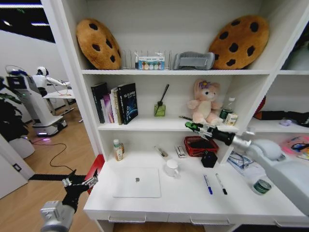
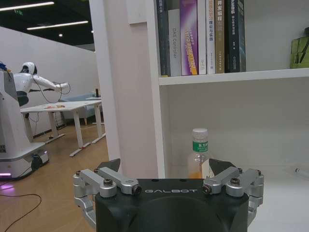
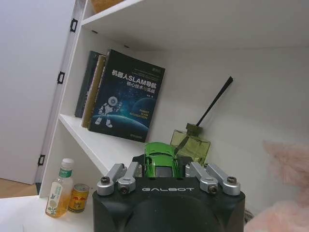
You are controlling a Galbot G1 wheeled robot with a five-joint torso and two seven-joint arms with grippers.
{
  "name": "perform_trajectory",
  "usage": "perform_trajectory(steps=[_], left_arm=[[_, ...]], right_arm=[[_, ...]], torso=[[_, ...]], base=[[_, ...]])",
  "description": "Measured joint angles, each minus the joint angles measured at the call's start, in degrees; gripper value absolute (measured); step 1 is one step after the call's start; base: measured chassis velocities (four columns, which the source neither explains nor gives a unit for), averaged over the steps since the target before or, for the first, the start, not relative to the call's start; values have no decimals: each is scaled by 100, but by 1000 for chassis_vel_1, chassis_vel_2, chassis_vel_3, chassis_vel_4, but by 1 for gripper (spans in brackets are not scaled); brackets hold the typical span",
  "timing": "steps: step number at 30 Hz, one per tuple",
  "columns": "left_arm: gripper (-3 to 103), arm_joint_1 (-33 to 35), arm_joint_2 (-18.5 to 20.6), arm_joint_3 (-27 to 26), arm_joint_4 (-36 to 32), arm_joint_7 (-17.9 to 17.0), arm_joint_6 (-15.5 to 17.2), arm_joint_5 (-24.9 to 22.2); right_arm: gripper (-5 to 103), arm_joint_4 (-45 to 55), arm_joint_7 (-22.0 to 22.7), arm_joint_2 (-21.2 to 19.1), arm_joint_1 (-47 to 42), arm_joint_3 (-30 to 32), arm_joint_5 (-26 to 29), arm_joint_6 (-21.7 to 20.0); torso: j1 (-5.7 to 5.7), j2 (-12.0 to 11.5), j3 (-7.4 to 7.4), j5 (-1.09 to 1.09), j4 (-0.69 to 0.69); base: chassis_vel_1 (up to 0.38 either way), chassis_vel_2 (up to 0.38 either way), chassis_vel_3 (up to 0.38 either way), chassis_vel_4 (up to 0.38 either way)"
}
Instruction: Organize the objects on the table.
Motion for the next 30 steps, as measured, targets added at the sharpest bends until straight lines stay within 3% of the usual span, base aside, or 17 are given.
perform_trajectory(steps=[1, 2, 4, 6, 10, 18, 27, 30], left_arm=[[100, -1, 1, 0, 0, 0, 0, 0], [100, -1, 0, 0, 0, 2, 0, 0], [100, 0, 1, 0, 0, 1, 0, 0], [100, 0, 0, -1, 0, 1, 0, 0], [100, 0, 0, 0, 0, -1, 0, 0], [100, 0, 1, 0, 0, -1, 0, 0], [100, 0, 0, 0, 0, 0, 0, 0], [100, 0, 1, 0, 0, 0, 0, 0]], right_arm=[[33, -413, -80, 220, 963, -787, 102, -72], [33, -603, -116, 357, 1373, -1122, 132, -117], [33, -689, -133, 426, 1545, -1271, 143, -142], [33, -1072, -254, 779, 2106, -1894, 168, -232], [33, -1592, -284, 1202, 2401, -2337, 25, -278], [33, -1990, -278, 1634, 2573, -2683, -149, -407], [31, -1893, -193, 1623, 2528, -2728, -220, -407], [36, -1849, -244, 1544, 2519, -2720, -222, -418]], torso=[[1, 0, 0, 1, 0], [1, 0, 0, -4, 0], [0, 1, 0, -4, 0], [0, 0, 0, -2, 1], [0, 0, 0, -1, 0], [0, 0, -1, -1, -1], [0, 0, -1, -1, 0], [-1, 1, -1, -1, -1]], base=[[0, 0, 0, 0], [0, 0, 0, 0], [0, 0, 0, 0], [0, 0, 0, 0], [0, 0, 0, 0], [0, 0, 0, 0], [0, 0, 0, 0], [0, 0, 0, 0]])
